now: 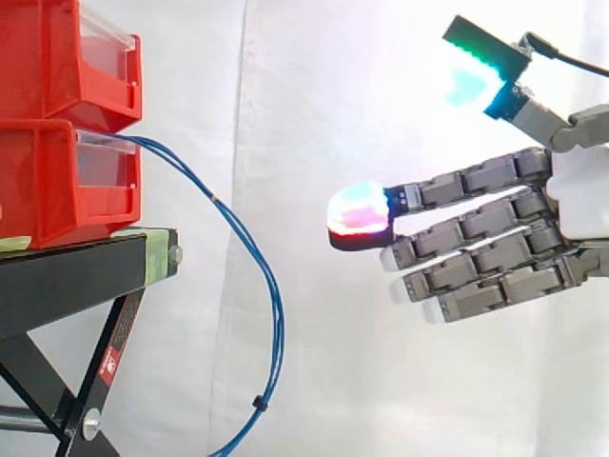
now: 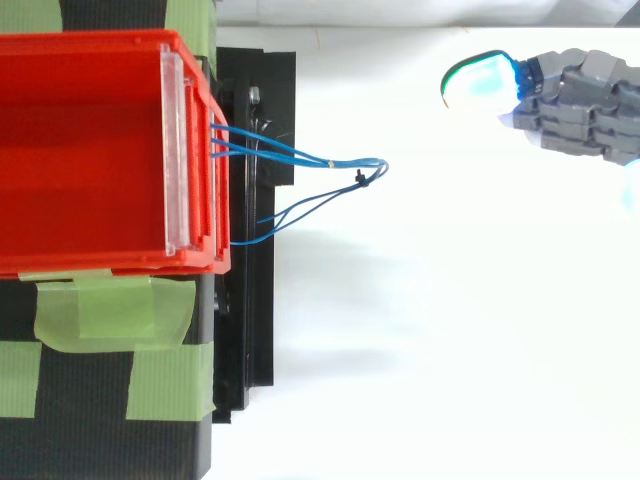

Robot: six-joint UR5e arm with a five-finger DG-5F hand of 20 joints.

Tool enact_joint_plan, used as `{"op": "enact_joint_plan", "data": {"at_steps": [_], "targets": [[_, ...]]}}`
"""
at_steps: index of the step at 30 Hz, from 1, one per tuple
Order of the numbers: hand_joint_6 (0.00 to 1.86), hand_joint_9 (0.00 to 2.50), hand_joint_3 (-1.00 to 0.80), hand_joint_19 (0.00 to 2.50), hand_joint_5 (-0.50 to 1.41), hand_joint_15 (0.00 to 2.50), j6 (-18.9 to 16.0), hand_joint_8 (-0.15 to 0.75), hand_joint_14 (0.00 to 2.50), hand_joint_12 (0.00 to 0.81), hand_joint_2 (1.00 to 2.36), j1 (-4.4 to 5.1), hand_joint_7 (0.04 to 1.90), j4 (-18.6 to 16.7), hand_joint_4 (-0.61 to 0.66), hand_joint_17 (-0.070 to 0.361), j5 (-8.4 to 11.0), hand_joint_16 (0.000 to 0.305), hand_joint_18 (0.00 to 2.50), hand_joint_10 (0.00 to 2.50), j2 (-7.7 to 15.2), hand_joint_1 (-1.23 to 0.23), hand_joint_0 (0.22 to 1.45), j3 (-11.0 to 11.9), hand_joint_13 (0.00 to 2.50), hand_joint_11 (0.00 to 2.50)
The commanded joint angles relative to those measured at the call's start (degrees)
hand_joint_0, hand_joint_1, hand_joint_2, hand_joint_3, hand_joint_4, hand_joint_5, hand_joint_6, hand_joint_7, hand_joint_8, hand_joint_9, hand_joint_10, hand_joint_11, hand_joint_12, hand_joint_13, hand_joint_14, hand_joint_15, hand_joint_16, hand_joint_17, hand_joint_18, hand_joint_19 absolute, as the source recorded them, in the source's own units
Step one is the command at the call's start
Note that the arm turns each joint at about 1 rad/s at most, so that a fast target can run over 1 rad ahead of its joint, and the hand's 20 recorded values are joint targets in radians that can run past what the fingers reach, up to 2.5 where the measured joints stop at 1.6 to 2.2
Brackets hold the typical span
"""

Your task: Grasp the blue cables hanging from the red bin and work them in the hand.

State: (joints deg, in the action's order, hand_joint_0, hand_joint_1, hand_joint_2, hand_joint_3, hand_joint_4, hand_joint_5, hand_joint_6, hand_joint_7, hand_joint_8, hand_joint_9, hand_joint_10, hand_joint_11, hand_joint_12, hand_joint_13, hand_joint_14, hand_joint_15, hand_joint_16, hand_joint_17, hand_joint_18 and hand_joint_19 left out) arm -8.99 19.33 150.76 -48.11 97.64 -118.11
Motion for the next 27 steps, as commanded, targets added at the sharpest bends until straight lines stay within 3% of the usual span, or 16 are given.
{"op": "enact_joint_plan", "data": {"at_steps": [1,6,9,13,19,23,27], "targets": [[0.0,0.0,-1.0,0.08,-0.33,0.14,0.03,0.217,0.0,0.331,1.0,0.09,0.63,-4.51,0.11,0.144,0.56,0.064,0.0,0.0,1.59,-0.51,0.62,-0.11,0.0,0.0],[0.0,0.0,-1.0,0.1,-0.31,0.14,-1.9,0.221,0.0,0.335,1.0,0.09,0.63,-4.78,0.11,0.143,0.47,0.063,0.0,0.0,3.88,-0.51,0.63,-0.11,0.0,0.0],[0.0,0.01,-1.0,0.1,-0.31,0.15,-4.01,0.224,0.0,0.339,1.0,-0.17,0.63,-7.5,0.12,0.142,0.38,0.063,0.0,0.0,5.9,-0.51,0.62,-0.11,0.0,0.0],[0.0,0.02,-1.0,0.11,-0.3,0.17,-6.12,0.227,0.0,0.34,1.0,-0.44,0.63,-9.26,0.12,0.141,0.73,0.063,0.0,0.0,6.51,-0.51,0.63,-0.11,0.0,0.0],[0.0,0.09,-1.0,0.09,-0.27,0.15,-5.33,0.236,0.0,0.348,1.0,-0.35,0.62,-10.58,0.12,0.142,0.73,0.063,0.0,0.0,6.78,-0.53,0.63,-0.02,0.0,0.0],[0.0,0.1,-1.0,0.11,-0.27,0.15,-5.24,0.237,0.0,0.352,1.0,-0.17,0.63,-13.3,0.13,0.143,0.73,0.063,0.0,0.0,8.89,-0.53,0.63,-0.11,0.0,0.0],[0.0,0.12,-1.0,0.11,-0.26,0.16,-3.84,0.24,0.0,0.353,1.0,0.18,0.63,-18.66,0.13,0.141,1.79,0.063,0.0,0.0,11.0,-0.54,0.63,0.07,0.0,0.0]]}}
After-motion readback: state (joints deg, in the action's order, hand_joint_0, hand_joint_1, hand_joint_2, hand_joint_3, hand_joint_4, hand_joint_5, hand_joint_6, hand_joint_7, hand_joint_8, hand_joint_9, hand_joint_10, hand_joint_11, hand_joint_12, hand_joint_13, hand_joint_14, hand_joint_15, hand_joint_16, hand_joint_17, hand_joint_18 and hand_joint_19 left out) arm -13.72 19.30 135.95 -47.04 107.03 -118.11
